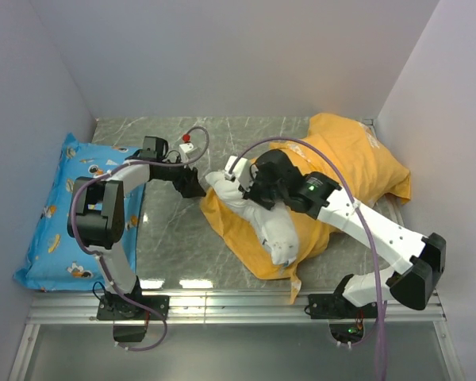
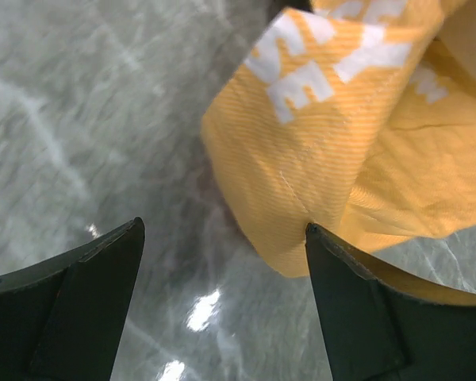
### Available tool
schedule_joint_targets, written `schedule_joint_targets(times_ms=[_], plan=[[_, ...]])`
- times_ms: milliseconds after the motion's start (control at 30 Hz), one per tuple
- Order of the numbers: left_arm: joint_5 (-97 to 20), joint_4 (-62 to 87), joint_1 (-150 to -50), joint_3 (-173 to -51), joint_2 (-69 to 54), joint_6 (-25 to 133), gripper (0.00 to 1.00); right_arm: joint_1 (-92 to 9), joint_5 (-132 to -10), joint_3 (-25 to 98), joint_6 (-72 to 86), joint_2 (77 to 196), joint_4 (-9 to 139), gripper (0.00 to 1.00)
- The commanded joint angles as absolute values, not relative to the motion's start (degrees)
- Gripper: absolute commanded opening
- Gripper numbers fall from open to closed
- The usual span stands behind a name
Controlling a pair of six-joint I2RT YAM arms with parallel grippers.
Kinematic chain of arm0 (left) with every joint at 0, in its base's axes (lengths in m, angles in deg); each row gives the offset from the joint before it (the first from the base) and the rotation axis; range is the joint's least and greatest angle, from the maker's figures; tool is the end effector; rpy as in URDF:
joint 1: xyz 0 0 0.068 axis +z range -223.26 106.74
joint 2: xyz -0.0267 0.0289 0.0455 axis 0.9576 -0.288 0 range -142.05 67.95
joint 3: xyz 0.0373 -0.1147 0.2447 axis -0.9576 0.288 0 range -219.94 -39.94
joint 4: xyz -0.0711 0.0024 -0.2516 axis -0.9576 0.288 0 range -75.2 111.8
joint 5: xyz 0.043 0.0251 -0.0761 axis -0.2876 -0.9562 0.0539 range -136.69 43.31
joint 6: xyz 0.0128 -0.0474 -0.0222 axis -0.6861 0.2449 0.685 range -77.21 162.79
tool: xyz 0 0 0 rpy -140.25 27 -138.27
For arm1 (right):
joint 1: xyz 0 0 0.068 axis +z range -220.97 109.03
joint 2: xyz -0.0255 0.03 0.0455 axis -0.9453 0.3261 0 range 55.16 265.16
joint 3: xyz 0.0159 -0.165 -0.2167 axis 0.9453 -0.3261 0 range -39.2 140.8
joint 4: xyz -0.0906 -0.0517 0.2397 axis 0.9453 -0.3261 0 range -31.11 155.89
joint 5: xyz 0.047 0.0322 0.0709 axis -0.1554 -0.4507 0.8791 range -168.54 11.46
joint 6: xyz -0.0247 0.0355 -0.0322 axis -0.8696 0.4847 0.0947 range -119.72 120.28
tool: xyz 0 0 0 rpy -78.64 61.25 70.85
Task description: Put the pillow into the pillowcase
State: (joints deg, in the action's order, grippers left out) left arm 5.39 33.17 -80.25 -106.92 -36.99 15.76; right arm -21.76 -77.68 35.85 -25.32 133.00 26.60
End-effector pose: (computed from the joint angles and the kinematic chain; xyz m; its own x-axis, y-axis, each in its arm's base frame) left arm 0.3652 -0.0731 0.1854 -0.5046 0.3432 -0.7922 0.8286 0.4501 -0.3328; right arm 0.1914 0.2224 0.3461 -0.0646 -0.7362 -0.6737 -0.8784 0.3623 -0.3117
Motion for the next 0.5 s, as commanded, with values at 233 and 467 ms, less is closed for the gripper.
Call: schedule_joint_targets(times_ms=[233, 467], plan=[[24.59, 26.95, -89.51, -108.24, -34.71, 20.71, 0.90, -23.51, -73.27, 33.93, -25.21, 127.67, 26.07, 0.00], [18.53, 27.34, -93.13, -112.33, -41.81, 25.66, 0.22, -23.69, -74.58, 28.84, -26.08, 123.54, 29.15, 0.00]])
